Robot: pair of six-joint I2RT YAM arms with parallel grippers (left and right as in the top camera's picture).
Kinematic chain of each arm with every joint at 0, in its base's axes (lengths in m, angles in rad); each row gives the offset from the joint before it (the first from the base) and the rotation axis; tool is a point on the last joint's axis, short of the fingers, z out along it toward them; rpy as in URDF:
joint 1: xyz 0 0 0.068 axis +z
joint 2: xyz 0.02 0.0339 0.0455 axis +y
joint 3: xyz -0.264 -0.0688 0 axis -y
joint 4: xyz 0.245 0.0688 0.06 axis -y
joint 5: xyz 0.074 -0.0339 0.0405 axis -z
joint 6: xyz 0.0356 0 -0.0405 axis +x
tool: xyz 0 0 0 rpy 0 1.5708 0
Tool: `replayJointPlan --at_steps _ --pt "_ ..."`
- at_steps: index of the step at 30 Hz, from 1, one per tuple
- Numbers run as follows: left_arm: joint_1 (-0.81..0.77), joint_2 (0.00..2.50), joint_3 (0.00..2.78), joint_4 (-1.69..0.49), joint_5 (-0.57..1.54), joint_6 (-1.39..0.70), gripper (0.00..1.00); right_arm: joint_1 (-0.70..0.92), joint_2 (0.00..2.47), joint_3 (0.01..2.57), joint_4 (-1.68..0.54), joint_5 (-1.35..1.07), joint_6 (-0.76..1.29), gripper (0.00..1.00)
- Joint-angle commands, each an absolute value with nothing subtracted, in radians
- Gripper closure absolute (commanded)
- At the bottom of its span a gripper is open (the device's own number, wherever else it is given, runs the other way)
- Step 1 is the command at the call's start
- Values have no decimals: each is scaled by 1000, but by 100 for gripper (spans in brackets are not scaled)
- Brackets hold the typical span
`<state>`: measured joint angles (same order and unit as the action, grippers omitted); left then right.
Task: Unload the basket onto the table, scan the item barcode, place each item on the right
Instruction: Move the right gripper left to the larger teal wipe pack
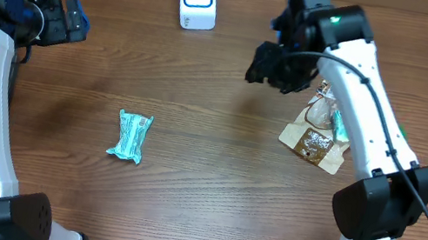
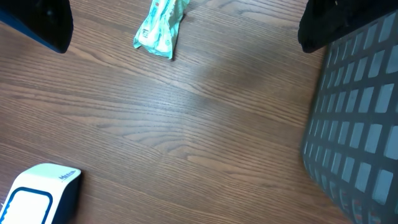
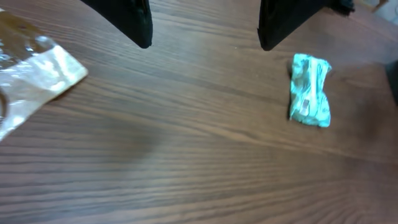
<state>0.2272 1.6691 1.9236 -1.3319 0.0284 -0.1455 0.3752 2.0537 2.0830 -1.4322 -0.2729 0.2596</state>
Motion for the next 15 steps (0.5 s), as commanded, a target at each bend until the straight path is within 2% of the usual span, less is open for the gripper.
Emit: replayJointPlan --at_steps 1,15 --pt "229 1662 1943 -1331 26 -123 1 411 2088 2094 -1429 -279 263 48" --pt "229 1662 1943 -1331 26 -123 0 455 2096 1912 -1380 -288 287 48"
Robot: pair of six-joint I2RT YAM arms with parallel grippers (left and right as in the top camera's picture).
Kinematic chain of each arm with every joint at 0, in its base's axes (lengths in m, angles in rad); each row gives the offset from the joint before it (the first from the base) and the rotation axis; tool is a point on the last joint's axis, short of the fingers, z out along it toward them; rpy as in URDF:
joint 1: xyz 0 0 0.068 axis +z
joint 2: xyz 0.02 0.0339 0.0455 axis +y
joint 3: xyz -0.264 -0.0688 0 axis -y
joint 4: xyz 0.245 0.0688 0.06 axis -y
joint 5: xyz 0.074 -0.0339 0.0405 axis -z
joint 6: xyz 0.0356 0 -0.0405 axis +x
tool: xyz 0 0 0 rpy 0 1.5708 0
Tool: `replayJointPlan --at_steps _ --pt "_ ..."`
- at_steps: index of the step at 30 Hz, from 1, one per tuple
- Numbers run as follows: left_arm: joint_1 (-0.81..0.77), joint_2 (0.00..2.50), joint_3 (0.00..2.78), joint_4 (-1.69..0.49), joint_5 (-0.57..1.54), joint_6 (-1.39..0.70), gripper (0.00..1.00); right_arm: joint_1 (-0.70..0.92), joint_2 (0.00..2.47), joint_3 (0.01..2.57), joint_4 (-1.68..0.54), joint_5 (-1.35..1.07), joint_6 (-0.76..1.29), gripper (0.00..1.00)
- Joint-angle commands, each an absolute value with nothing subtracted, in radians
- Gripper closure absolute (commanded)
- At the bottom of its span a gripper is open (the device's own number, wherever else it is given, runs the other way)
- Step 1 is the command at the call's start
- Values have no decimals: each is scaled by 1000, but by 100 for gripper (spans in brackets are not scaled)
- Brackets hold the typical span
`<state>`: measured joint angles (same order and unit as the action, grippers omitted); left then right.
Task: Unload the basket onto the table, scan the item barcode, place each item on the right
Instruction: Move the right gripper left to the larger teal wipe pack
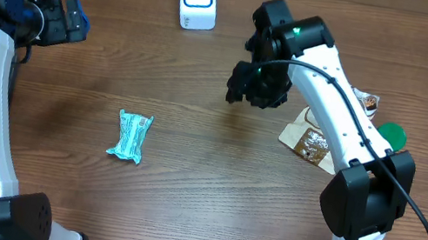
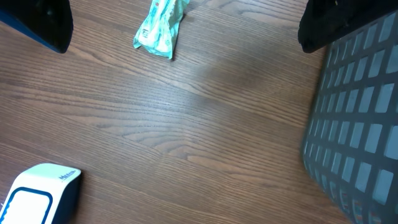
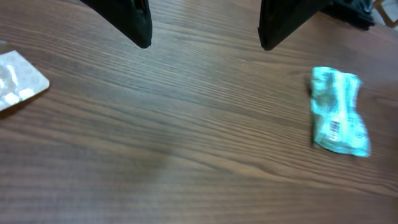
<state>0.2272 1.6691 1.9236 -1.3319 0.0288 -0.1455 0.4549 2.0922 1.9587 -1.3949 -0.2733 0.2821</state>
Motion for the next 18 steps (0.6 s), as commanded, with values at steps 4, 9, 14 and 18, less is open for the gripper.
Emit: replayJointPlan --at_steps 4,9,14,18 --pt "229 1662 1943 -1331 26 -123 0 464 2096 1829 -1293 -381 287 48" --pt "229 1662 1943 -1331 26 -123 0 507 2096 1754 -1179 -451 287 48" --pt "229 1662 1943 -1331 26 -123 0 575 2096 1720 -1090 -451 339 47" --pt "229 1662 1943 -1331 26 -123 0 657 2098 1720 -1005 -450 374 46"
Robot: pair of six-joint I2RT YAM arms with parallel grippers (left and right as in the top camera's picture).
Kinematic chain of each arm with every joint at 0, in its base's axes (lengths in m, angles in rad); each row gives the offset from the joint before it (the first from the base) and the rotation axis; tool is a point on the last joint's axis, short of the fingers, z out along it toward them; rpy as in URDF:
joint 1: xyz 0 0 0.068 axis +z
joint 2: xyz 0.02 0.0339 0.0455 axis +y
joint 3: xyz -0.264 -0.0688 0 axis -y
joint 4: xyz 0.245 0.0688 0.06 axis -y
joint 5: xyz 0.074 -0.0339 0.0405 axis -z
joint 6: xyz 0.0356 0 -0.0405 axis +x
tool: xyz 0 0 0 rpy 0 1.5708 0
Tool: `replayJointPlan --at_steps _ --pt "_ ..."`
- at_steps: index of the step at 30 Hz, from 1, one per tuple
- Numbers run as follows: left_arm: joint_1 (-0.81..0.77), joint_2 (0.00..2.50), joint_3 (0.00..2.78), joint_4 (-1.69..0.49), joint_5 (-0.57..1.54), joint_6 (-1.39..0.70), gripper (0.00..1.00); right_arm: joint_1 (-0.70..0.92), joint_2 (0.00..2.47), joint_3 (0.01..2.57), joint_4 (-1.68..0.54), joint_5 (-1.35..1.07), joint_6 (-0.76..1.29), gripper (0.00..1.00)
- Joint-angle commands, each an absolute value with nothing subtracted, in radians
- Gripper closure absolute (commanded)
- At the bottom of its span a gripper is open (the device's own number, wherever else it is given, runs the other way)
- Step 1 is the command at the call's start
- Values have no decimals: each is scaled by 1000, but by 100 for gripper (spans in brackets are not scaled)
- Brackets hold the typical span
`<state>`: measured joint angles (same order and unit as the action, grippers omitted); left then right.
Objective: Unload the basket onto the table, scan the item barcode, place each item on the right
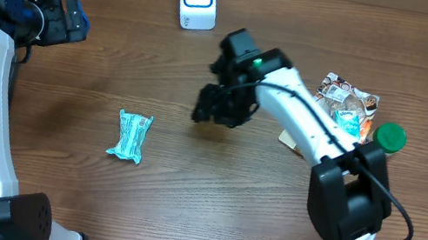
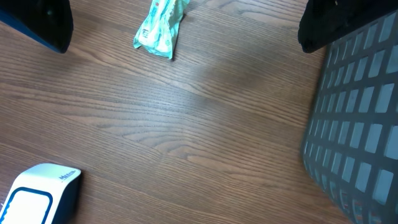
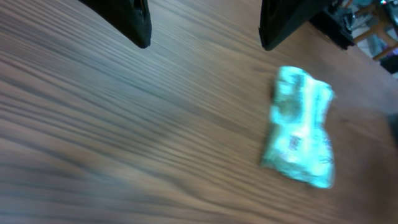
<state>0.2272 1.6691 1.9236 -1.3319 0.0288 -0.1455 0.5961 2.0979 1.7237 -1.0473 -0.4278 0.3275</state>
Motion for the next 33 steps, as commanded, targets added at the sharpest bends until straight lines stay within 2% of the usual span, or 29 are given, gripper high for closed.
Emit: replayJointPlan --at_steps 1,8,14,23,33 --pt "229 1662 1943 -1331 26 -123 1 681 2098 1720 -976 -449 392 45" --pt "229 1662 1943 -1331 26 -123 1 848 2111 1719 -830 -292 559 43" --pt "229 1662 1943 -1331 26 -123 0 952 2138 1719 -756 -225 577 43" --pt "229 1662 1943 -1331 26 -123 0 986 2192 1719 -690 -240 534 44" --pt "229 1662 1943 -1331 26 -123 1 983 2240 1719 -739 -220 535 48"
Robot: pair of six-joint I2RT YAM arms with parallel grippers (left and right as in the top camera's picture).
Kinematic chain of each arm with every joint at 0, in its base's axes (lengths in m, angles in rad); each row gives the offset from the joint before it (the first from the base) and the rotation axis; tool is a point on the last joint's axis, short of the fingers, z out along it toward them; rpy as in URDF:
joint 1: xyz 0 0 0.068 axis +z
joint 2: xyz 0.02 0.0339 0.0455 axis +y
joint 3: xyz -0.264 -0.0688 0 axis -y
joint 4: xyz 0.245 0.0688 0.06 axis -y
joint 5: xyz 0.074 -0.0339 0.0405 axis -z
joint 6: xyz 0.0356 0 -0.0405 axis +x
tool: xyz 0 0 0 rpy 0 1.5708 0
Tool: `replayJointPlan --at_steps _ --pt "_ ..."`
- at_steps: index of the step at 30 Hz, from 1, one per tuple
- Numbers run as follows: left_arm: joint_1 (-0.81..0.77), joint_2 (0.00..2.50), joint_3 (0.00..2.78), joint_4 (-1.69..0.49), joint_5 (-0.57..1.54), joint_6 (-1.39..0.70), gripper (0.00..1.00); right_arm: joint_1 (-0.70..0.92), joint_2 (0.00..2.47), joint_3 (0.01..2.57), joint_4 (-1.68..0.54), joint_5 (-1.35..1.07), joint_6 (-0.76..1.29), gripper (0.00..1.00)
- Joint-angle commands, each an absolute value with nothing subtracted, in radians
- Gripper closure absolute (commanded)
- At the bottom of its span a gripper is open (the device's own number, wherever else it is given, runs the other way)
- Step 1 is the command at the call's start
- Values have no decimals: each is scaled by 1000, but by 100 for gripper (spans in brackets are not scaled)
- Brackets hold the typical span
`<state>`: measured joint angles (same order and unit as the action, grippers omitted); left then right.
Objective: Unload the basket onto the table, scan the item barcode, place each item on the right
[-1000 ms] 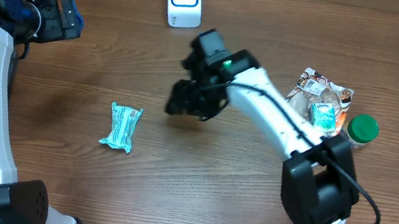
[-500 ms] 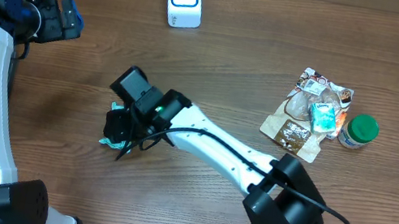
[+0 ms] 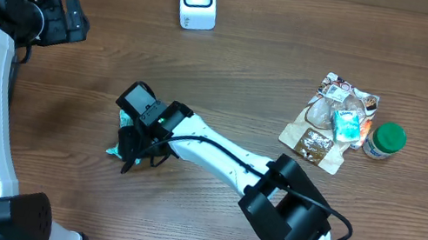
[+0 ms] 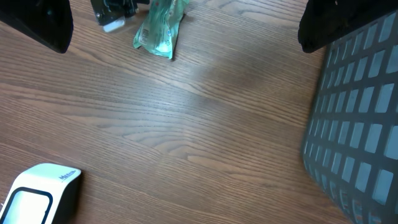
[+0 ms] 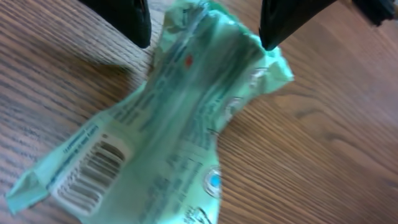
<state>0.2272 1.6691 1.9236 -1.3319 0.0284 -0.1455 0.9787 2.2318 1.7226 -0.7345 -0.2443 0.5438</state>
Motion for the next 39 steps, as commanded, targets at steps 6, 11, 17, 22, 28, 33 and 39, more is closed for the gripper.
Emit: replayJointPlan --at_steps 6,11,17,22,28,33,39 --pt "229 1662 1943 -1331 26 -123 1 984 2271 1718 -742 -196 555 54" --pt "229 1662 1943 -1331 26 -123 0 979 2307 1718 -750 -211 577 75" --pt "229 1662 1943 -1331 26 -123 0 957 2307 1719 -764 -211 577 96" --pt "229 1662 1943 -1331 26 -123 1 911 2293 1742 -832 -210 558 96" --pt "229 1662 1943 -1331 26 -123 0 841 2224 1767 -941 -253 236 96" --pt "229 1662 1943 -1331 26 -123 0 801 2193 1767 -1097 -252 -94 96" --pt "229 1662 1943 -1331 26 -123 0 762 2193 1768 -1172 -189 -244 93"
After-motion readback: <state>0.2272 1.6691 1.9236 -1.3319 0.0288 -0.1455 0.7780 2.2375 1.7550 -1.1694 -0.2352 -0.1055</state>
